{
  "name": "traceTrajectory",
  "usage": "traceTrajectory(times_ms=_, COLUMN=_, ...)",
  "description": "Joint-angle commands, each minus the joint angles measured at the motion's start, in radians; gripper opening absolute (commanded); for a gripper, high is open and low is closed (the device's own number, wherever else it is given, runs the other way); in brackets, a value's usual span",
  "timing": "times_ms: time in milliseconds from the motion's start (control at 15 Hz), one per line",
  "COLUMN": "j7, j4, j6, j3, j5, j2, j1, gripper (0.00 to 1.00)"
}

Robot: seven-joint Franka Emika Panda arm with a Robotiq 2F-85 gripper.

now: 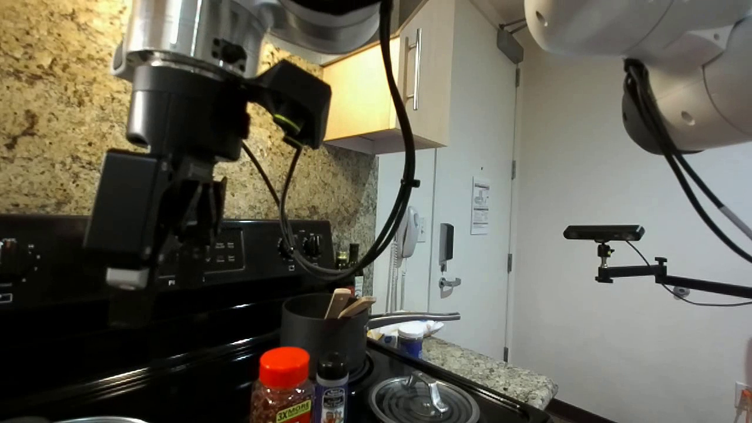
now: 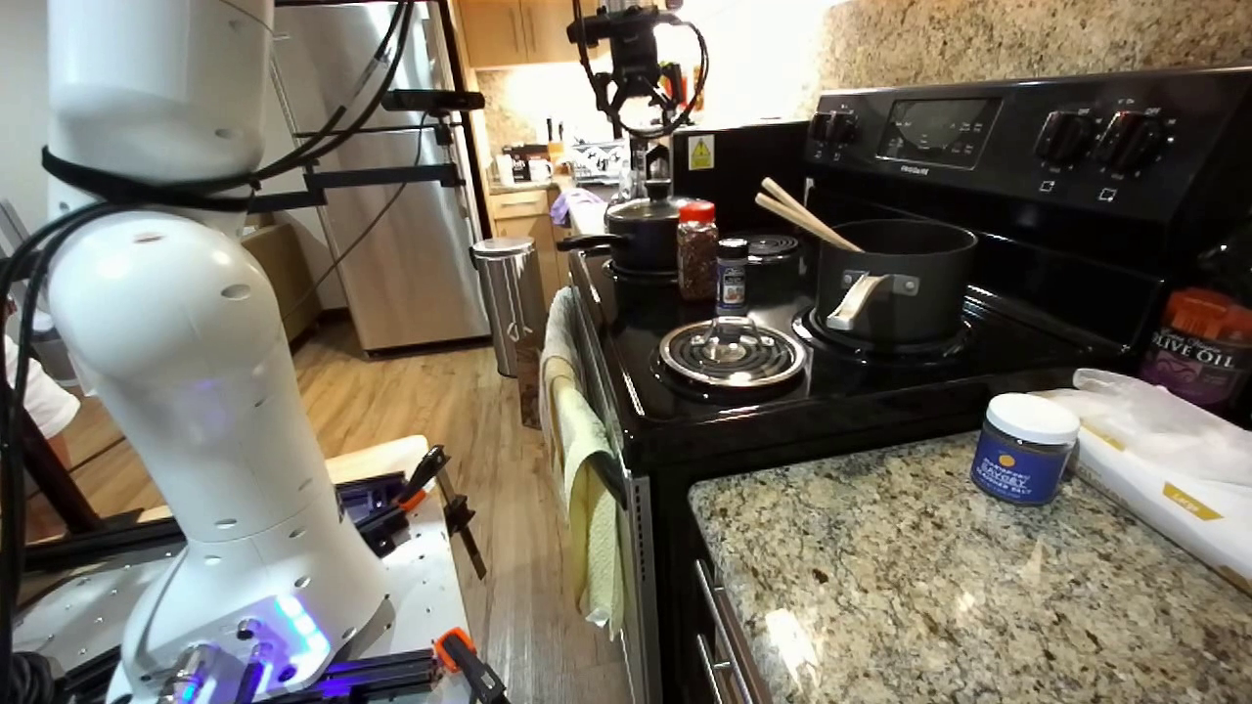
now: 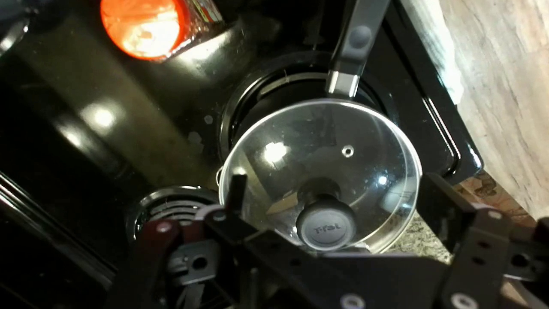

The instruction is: Remove the lid from the pot on the left side of the stove

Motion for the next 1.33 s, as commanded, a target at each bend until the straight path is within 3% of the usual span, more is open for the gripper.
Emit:
traceTrajectory(times_ms=0, j7=-0.049, j4=0.097, j6=0.043, j3=0.000, j5=-0.033, j2=0.097, j1=0.031, gripper=1.00)
traceTrajectory(times_ms=1267, j7=-0.241, j4=0.525, j6=-0.083, j3=-0.046, j5=-0.072, j2=0.445, j1=0.170, gripper=1.00)
